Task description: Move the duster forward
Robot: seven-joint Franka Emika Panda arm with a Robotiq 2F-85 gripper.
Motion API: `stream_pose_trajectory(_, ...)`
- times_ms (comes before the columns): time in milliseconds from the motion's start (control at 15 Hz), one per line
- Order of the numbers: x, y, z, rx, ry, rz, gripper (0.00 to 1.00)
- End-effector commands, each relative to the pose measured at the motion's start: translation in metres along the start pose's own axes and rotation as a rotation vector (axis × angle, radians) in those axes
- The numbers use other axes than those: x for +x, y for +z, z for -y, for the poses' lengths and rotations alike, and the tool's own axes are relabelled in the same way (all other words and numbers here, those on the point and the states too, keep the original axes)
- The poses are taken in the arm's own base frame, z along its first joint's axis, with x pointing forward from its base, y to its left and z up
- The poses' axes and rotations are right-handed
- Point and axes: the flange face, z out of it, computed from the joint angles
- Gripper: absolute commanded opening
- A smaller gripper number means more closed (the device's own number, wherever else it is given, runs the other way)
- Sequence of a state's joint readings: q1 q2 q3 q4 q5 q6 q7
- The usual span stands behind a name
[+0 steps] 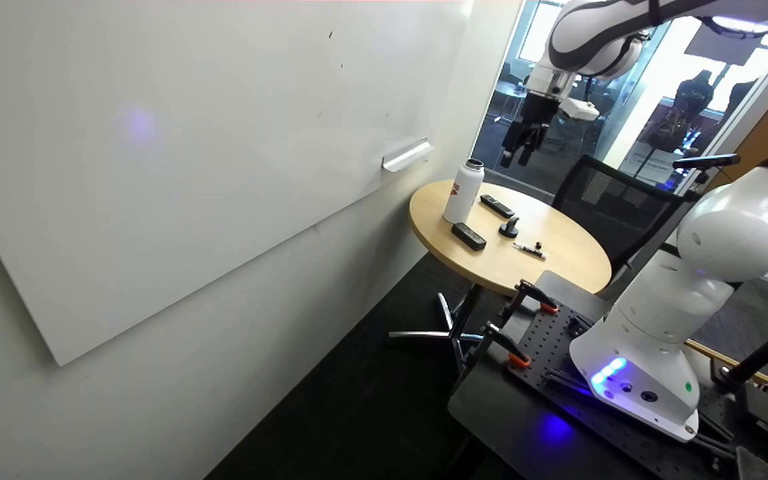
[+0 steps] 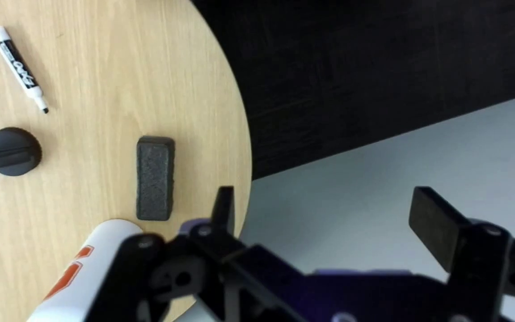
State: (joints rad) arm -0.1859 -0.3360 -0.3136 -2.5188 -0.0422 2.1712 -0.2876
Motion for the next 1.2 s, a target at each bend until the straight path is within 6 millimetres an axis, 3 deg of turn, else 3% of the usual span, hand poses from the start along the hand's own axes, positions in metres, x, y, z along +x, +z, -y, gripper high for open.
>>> stream_pose_trajectory(0, 0.006, 0.053, -0.029, -0.101, 0.074, -0.069, 1.00)
stream_pose_trajectory(267, 0.017, 0.120, -0.070, -0.185, 0.148, -0.071, 1.00)
stream_pose_trajectory(400, 0.023, 0.143, -0.089, -0.190, 0.187, -0.032, 1.00)
stream_pose_trajectory(467, 0.023, 0.147, -0.092, -0.176, 0.192, -0.003, 1.00)
stream_pose_trajectory(533, 0.010, 0.139, -0.079, -0.172, 0.164, -0.029, 1.00)
stream_pose_trajectory(1133, 0.039, 0.173, -0.097, -0.178, 0.165, -0.002, 1.00)
